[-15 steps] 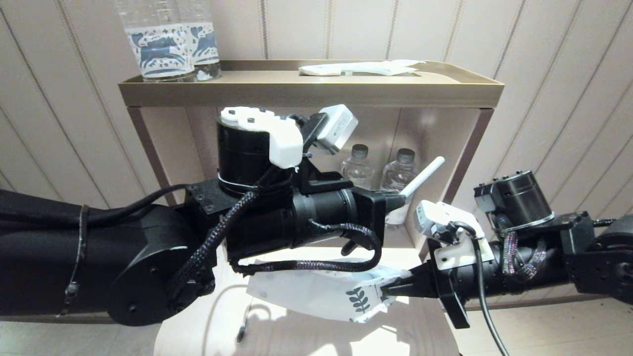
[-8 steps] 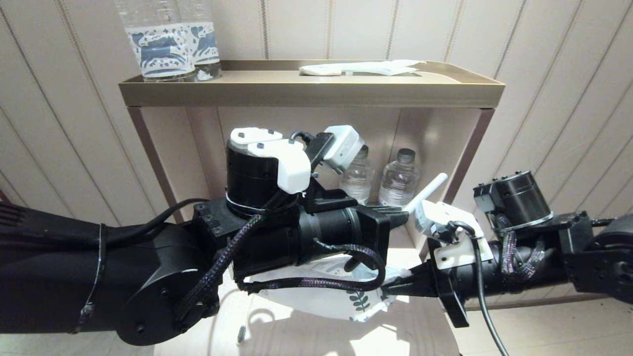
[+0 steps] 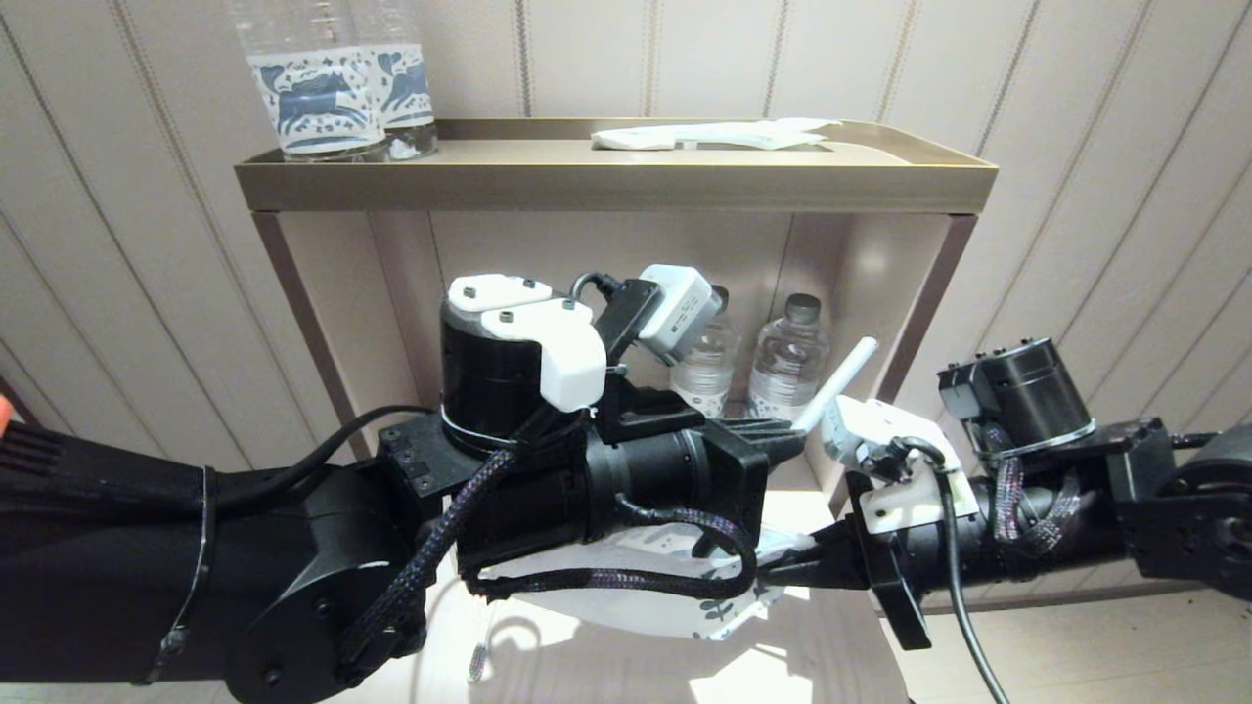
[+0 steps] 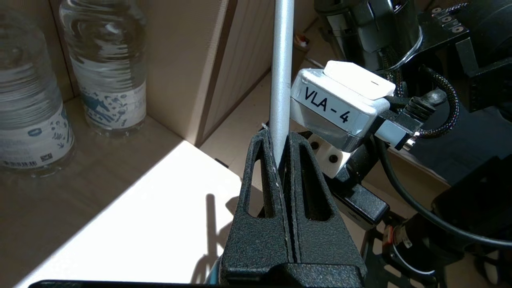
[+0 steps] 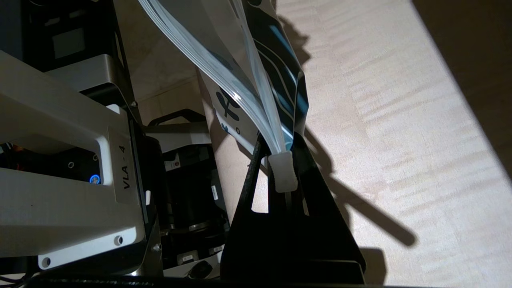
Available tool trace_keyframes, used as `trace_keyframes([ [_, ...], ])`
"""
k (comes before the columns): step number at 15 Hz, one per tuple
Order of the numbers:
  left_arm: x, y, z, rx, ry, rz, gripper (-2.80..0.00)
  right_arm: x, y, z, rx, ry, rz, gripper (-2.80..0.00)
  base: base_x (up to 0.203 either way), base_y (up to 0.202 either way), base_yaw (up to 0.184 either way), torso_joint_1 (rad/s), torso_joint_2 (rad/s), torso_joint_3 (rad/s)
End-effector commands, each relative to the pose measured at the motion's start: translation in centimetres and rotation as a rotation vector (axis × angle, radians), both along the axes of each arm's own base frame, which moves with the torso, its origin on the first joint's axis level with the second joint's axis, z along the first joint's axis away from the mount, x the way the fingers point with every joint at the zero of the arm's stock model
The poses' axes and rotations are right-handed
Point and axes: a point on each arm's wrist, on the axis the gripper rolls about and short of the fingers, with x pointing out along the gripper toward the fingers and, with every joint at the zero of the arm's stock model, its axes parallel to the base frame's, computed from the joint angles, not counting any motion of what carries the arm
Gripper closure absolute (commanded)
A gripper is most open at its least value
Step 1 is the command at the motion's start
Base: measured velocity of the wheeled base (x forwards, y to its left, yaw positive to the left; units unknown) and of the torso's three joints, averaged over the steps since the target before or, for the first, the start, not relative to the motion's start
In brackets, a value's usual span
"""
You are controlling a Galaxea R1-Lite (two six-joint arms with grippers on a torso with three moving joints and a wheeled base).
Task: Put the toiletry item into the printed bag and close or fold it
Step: Place the toothbrush in the storage bag
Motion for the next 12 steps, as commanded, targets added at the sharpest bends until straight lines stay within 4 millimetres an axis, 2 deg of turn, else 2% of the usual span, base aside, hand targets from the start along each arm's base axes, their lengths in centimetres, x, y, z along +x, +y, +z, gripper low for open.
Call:
trace_keyframes([
  [1,0.0,0.3,0.2,-0.006,-0.010,0.007,0.00,0.0,0.0,0.0,0.002,-0.002,0.006,0.00,0.000,0.000,0.000,0.000,0.00,0.000],
  [3,-0.1,0.9,0.2,0.006,-0.036,0.009,0.00,0.0,0.0,0.0,0.002,-0.001,0.006,0.00,0.000,0.000,0.000,0.000,0.00,0.000],
  [7,-1.3,2.5,-1.0,0.055,-0.060,0.003,0.00,0.0,0.1,-0.1,0.001,0.002,0.007,0.00,0.000,0.000,0.000,0.000,0.00,0.000],
  [12,-2.6,4.4,-1.0,0.054,-0.098,0.004,0.00,0.1,0.1,-0.2,0.000,0.003,0.007,0.00,0.000,0.000,0.000,0.000,0.00,0.000],
])
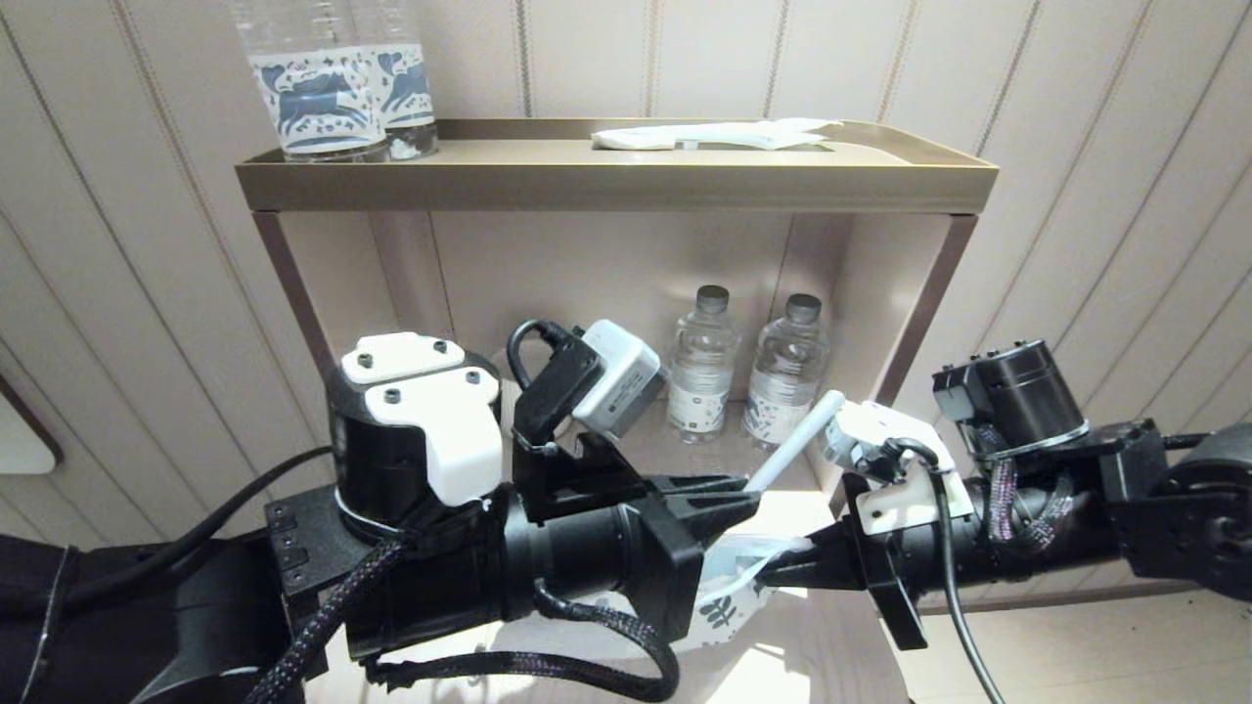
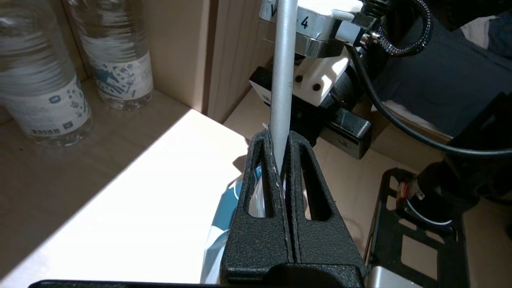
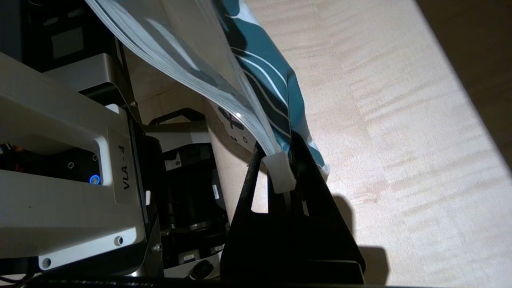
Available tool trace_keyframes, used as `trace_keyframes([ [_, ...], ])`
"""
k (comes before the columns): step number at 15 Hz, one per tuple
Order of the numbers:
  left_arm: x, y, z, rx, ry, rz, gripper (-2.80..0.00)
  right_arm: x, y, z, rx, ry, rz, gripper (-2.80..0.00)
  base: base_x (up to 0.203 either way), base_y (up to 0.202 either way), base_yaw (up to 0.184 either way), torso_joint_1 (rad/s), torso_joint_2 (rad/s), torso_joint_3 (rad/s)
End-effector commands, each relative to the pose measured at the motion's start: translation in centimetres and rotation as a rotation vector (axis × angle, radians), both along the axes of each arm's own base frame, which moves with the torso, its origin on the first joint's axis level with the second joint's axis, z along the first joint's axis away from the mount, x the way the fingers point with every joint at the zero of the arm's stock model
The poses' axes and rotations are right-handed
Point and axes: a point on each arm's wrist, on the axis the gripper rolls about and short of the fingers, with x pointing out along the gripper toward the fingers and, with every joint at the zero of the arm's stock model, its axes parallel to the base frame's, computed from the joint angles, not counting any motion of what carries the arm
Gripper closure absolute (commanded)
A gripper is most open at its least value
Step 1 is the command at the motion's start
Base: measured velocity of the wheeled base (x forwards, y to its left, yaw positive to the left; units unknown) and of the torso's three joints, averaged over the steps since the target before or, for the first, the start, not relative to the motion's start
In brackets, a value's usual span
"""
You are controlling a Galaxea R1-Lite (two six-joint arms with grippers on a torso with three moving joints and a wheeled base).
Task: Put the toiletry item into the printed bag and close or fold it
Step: Place the toothbrush in the storage bag
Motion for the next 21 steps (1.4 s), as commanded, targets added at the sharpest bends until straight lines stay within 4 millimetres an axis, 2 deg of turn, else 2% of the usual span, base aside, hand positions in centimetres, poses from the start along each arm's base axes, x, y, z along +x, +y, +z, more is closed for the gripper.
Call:
trace_keyframes([
  [1,-0.5,0.8,0.5,-0.008,-0.021,0.001,0.00,0.0,0.0,-0.1,0.001,0.000,0.007,0.00,0.000,0.000,0.000,0.000,0.00,0.000],
  [7,-0.8,1.2,-0.2,0.042,-0.088,-0.012,0.00,0.0,0.1,-0.1,0.001,0.001,0.007,0.00,0.000,0.000,0.000,0.000,0.00,0.000],
  [12,-1.2,1.7,-1.6,0.127,-0.163,-0.034,0.00,0.0,0.1,0.0,0.002,-0.001,0.007,0.00,0.000,0.000,0.000,0.000,0.00,0.000],
  [21,-1.0,1.7,-1.1,0.151,-0.228,0.011,0.00,0.0,0.1,-0.1,0.000,0.000,0.008,0.00,0.000,0.000,0.000,0.000,0.00,0.000],
])
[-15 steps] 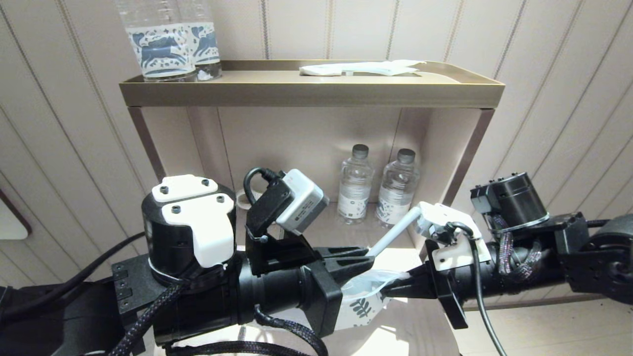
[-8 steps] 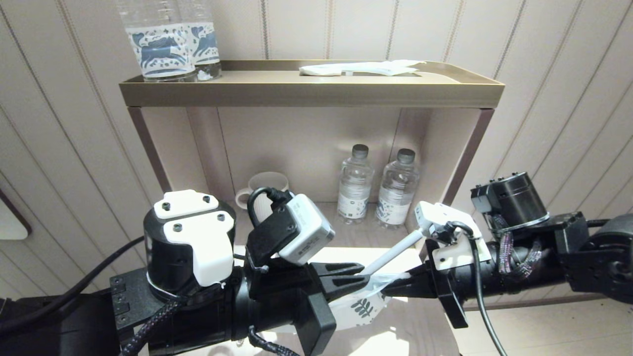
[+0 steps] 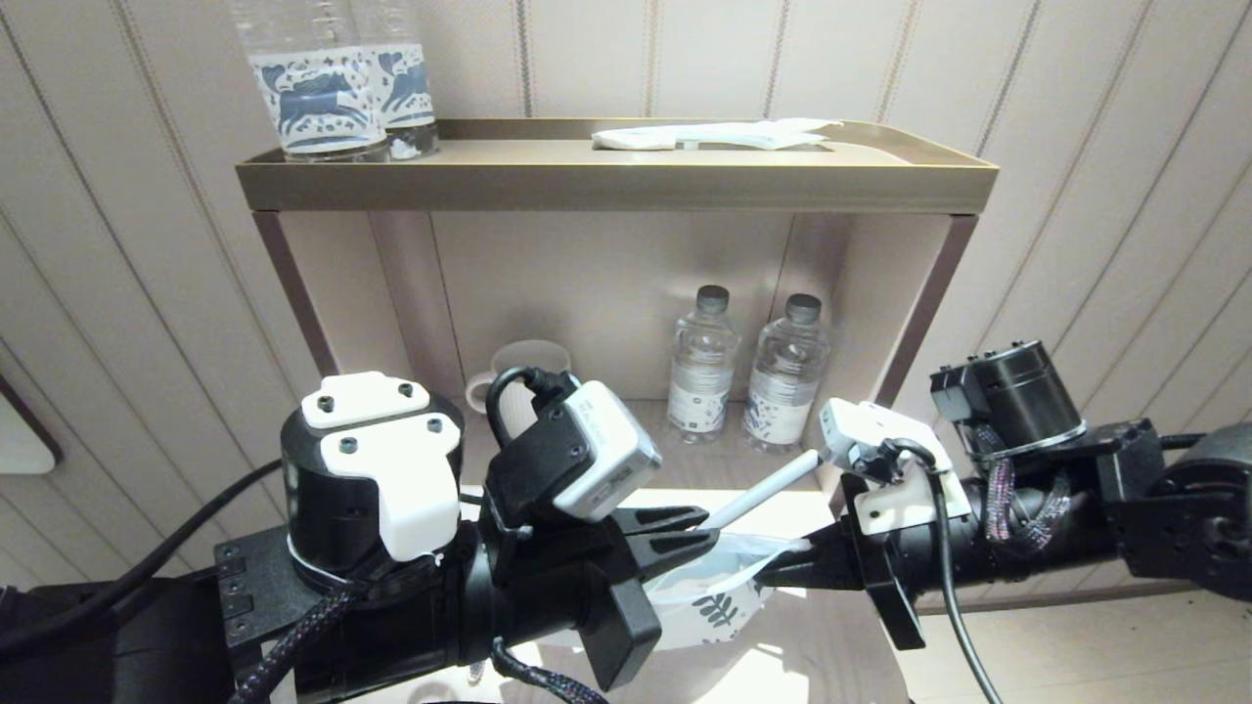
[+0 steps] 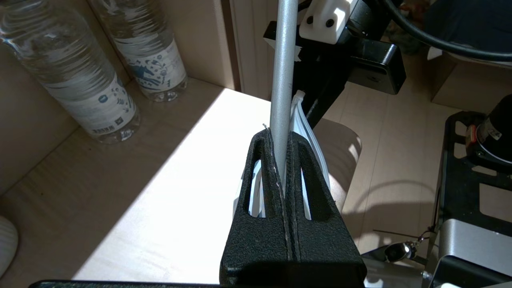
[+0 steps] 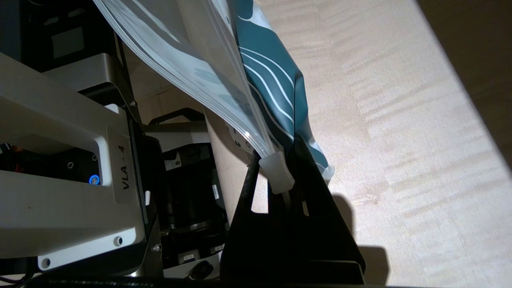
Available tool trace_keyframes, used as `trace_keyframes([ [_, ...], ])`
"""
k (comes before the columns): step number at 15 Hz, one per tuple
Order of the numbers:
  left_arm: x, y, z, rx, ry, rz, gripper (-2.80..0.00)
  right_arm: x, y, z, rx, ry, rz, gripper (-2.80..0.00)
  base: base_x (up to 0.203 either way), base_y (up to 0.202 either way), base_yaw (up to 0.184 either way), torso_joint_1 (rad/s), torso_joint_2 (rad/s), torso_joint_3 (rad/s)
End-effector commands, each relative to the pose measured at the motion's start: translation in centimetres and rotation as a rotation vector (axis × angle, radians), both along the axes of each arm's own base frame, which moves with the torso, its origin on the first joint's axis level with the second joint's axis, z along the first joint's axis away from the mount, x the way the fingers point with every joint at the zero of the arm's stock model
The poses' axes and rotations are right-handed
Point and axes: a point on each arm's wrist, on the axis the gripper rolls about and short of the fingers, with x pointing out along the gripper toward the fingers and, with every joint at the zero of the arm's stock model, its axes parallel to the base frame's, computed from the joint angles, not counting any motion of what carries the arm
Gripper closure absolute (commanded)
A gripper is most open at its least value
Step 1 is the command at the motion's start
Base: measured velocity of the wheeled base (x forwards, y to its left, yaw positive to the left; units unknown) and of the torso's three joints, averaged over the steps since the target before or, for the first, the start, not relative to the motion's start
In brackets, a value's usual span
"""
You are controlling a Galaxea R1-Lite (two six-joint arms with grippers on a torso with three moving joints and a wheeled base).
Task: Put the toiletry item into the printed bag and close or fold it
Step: Place the toothbrush in the storage bag
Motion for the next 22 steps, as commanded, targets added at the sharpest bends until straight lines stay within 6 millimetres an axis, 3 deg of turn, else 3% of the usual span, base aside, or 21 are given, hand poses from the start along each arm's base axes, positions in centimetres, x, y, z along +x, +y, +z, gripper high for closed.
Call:
trace_keyframes([
  [1,0.0,0.1,0.0,0.002,-0.012,-0.001,0.00,0.0,0.0,0.0,0.003,-0.001,0.006,0.00,0.000,0.000,0.000,0.000,0.00,0.000],
  [17,-0.4,1.3,0.6,0.054,-0.001,0.082,0.00,0.0,0.0,0.0,0.001,-0.001,0.005,0.00,0.000,0.000,0.000,0.000,0.00,0.000],
  [18,-0.4,1.4,0.5,0.058,-0.003,0.081,-2.80,0.0,0.0,0.0,0.001,-0.001,0.005,0.00,0.000,0.000,0.000,0.000,0.00,0.000],
  [22,-0.3,1.2,0.4,0.073,-0.031,0.072,-2.80,0.1,0.1,-0.1,0.000,0.002,0.004,0.00,0.000,0.000,0.000,0.000,0.00,0.000],
])
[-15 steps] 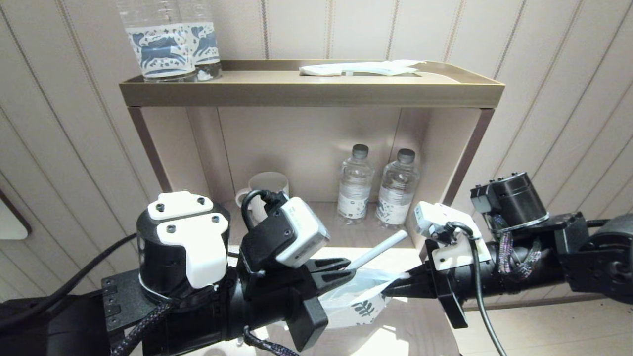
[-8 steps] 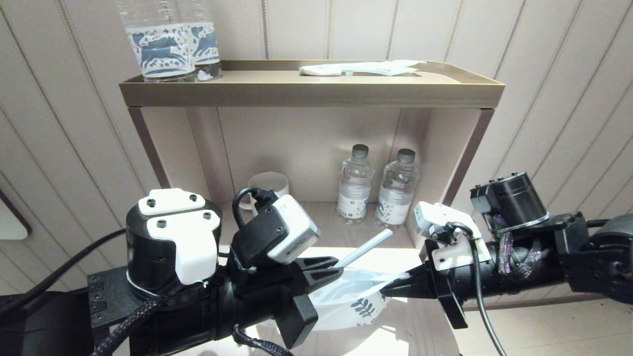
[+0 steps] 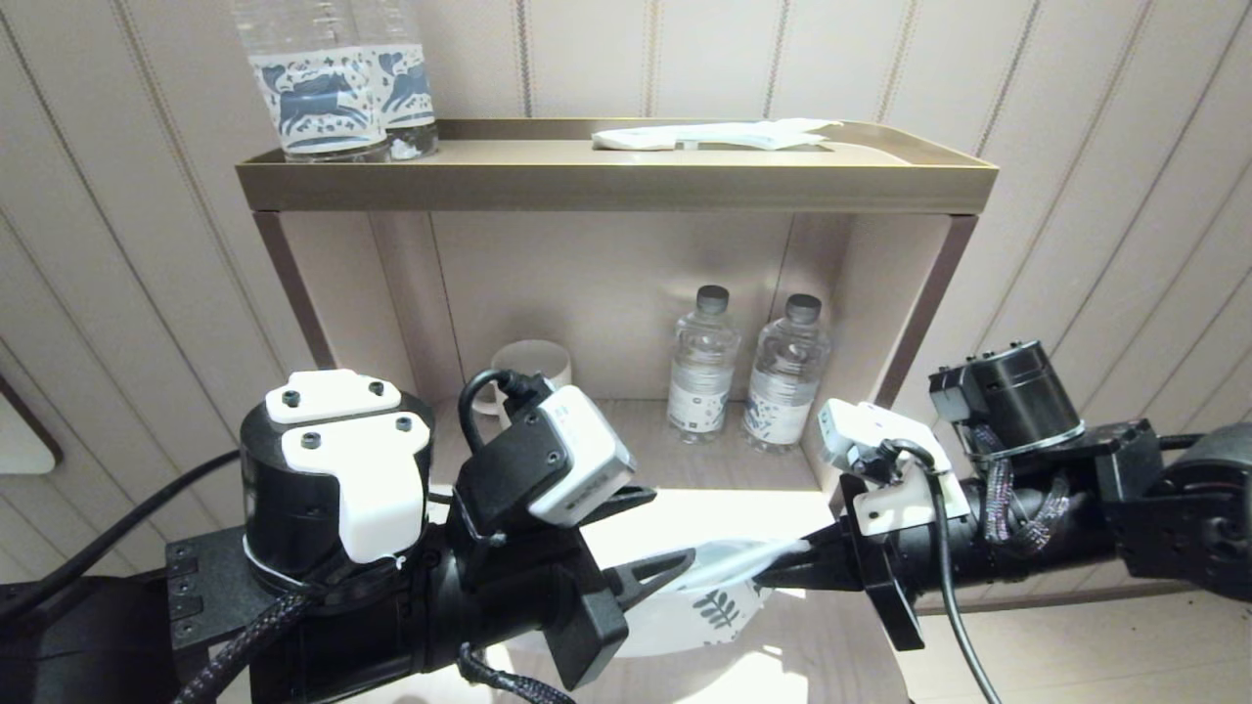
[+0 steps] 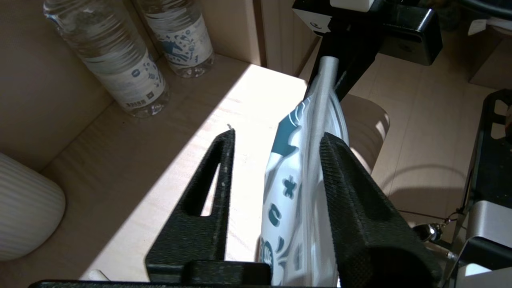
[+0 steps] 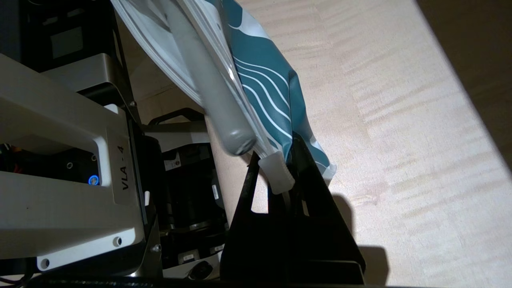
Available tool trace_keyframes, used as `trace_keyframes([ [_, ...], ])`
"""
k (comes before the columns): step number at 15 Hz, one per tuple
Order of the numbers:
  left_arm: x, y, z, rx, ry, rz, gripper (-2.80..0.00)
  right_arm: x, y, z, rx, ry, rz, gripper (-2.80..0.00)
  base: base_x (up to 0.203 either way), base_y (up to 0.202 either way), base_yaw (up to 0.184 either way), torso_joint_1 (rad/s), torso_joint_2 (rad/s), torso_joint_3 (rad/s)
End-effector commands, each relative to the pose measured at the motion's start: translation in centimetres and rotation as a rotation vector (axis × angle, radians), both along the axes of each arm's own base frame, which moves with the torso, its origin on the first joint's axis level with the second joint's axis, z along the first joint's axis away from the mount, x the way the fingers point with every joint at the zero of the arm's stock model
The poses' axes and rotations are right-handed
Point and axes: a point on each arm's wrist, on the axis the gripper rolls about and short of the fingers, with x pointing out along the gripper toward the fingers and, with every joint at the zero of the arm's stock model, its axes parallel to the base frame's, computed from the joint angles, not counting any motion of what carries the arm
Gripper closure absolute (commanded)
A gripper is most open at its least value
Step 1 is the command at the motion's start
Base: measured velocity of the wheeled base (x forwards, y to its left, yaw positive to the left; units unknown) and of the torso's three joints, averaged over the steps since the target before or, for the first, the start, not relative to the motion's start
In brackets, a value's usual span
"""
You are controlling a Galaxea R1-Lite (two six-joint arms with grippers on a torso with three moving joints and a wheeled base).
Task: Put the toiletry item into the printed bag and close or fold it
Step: Place the toothbrush in the storage bag
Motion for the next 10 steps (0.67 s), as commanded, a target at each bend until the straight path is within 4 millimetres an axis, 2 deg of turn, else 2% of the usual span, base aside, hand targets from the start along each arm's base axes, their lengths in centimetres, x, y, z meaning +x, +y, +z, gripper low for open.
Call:
trace_keyframes([
  [1,0.1,-0.1,0.1,-0.005,-0.005,-0.001,-2.80,0.1,0.0,-0.1,0.001,0.002,0.004,0.00,0.000,0.000,0.000,0.000,0.00,0.000],
  [6,-0.1,0.4,1.0,-0.039,-0.017,0.007,-2.80,0.1,0.0,-0.1,0.003,-0.003,0.003,0.00,0.000,0.000,0.000,0.000,0.00,0.000],
  [10,0.7,3.2,3.0,-0.140,0.022,0.122,-2.80,0.3,-0.1,0.4,0.002,-0.016,-0.016,0.00,0.000,0.000,0.000,0.000,0.00,0.000],
])
